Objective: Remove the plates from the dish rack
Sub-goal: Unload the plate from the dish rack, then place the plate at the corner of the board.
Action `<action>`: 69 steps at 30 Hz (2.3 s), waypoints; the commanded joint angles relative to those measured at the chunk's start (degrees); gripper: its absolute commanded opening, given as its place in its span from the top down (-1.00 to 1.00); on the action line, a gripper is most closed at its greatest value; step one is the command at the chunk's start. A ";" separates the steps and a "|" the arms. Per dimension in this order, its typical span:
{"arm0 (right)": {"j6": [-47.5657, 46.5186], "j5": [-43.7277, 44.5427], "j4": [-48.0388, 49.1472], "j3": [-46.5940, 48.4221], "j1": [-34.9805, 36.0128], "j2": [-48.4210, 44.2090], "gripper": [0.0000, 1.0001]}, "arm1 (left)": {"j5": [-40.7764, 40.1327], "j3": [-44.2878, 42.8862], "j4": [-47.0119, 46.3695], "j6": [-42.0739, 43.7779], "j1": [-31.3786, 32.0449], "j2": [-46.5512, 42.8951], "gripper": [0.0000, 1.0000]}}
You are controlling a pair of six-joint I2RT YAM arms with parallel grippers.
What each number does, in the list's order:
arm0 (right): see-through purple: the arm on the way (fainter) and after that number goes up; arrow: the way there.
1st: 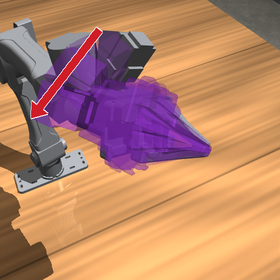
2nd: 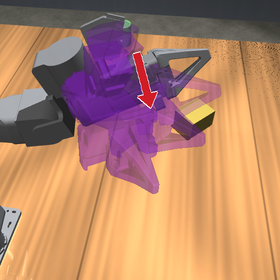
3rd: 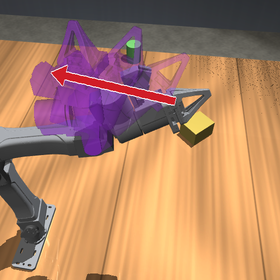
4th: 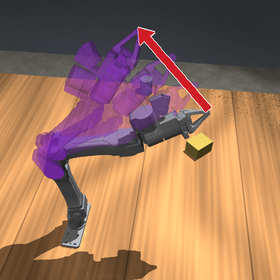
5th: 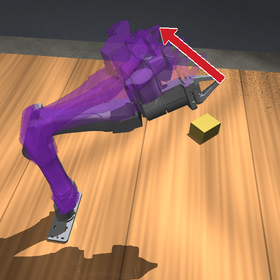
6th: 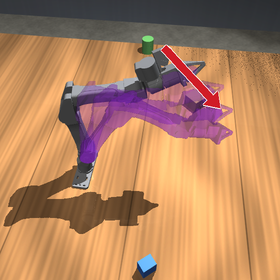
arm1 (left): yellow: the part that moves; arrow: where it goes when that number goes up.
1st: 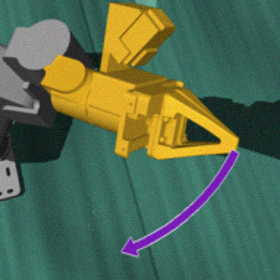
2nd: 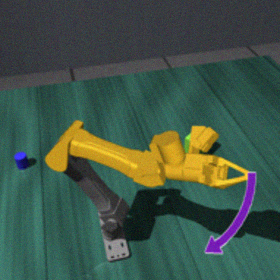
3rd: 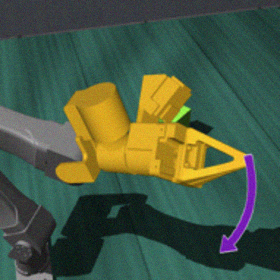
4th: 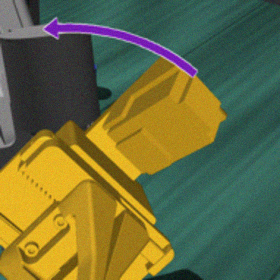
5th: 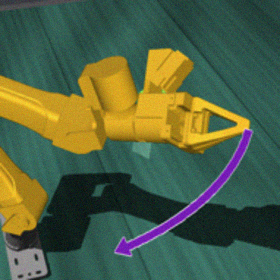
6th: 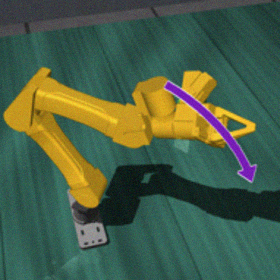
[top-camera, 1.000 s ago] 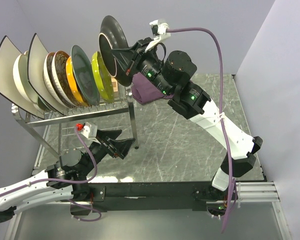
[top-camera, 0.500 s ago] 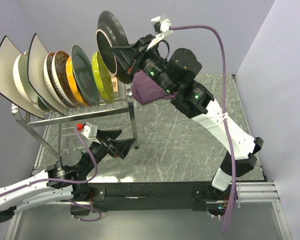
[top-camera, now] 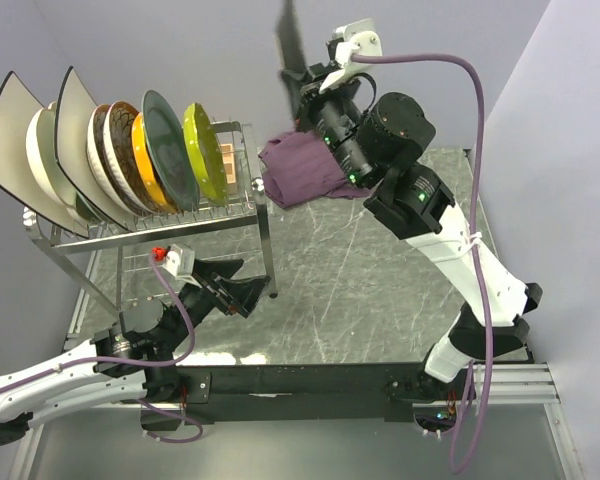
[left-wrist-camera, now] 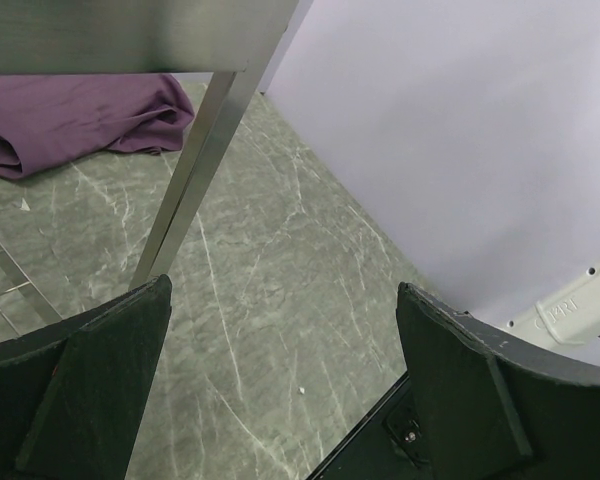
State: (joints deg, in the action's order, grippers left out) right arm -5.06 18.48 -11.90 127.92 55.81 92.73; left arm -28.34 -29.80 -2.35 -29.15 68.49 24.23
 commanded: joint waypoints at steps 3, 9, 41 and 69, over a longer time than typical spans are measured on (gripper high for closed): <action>-23.14 24.91 7.42 -7.21 -5.88 -5.89 1.00 | 2.66 -0.87 -2.13 0.67 0.24 1.00 -0.99; -22.63 27.84 11.71 -27.22 -17.04 -8.96 1.00 | 6.09 -0.96 -1.78 -0.12 0.24 -0.49 -0.99; -54.27 12.99 35.90 -39.87 -45.96 31.63 1.00 | 16.30 0.36 -5.47 -2.76 0.24 -1.64 -0.99; -55.06 2.44 26.32 -37.03 -50.63 37.19 -0.13 | 14.80 0.89 -4.86 -2.93 0.24 -3.93 -0.99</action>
State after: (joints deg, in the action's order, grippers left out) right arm -59.72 19.99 12.38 92.33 4.95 134.19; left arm -13.80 -29.23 -5.37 -31.18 68.51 20.64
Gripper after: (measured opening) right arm 0.539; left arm 0.995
